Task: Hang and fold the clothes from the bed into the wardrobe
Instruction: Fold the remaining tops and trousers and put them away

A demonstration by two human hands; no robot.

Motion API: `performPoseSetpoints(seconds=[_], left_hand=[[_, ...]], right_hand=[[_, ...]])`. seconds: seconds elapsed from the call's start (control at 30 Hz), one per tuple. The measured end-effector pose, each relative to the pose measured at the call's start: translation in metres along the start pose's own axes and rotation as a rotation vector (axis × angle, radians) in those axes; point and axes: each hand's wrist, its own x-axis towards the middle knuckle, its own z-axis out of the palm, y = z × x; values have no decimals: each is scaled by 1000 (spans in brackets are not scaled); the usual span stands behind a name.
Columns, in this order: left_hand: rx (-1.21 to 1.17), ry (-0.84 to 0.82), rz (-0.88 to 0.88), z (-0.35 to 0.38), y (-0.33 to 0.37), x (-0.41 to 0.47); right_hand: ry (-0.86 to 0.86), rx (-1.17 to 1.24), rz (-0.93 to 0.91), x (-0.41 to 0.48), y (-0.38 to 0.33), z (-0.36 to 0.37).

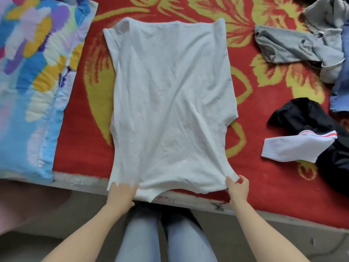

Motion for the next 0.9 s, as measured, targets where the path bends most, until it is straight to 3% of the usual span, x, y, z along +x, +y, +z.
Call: performPoseSetpoints(seconds=[0.03,0.13,0.2,0.27,0.37,0.53,0.6,0.73,0.9], left_hand=[[-70,0,-64,0,-1,-3],[-521,271,-415,10,-11,1],[-1038,226,-610,3,-21,10],[-1354,180,-676,0,-29,21],[-1427,117,-705,9,-40,27],[-1381,119,-557,0,-52,17],[-1439,156,-492,-6,-59,6],[-1784,139,-404,-16,-72,-19],[-1829,69,-571,28,-73,-56]], right_hand=[[-19,61,35,-2,5,2],[-83,166,127,-9,17,10],[-114,186,135,-14,18,15],[-163,194,161,-17,17,21],[-204,190,195,-27,20,28],[-160,383,116,-52,5,26],[-100,405,32,-62,-2,21],[130,397,-162,-68,-10,10],[33,197,106,-82,50,6]])
